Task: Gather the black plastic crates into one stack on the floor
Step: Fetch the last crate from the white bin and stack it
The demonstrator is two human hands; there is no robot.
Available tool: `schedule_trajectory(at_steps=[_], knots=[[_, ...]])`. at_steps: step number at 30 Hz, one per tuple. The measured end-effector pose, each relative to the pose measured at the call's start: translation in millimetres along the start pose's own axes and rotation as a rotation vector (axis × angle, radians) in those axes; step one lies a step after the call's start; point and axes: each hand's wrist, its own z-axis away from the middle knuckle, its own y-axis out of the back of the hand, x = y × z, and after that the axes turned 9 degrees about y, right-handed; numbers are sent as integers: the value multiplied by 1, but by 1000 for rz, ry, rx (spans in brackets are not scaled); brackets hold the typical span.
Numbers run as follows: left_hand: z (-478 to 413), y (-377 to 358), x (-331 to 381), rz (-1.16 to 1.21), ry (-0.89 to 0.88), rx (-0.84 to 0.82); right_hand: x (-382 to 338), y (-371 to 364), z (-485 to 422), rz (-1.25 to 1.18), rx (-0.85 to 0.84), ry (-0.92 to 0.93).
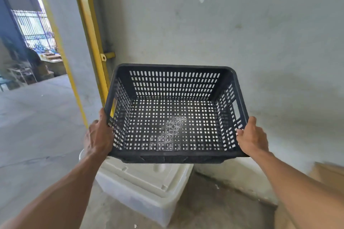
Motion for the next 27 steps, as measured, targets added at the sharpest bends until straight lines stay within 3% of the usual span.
schedule_trajectory(at_steps=[13, 27], knots=[[63, 133, 117, 290, -233, 189, 30, 225, 66, -21, 427, -20], [266, 196, 327, 457, -467, 188, 231, 471, 170, 56, 678, -146]])
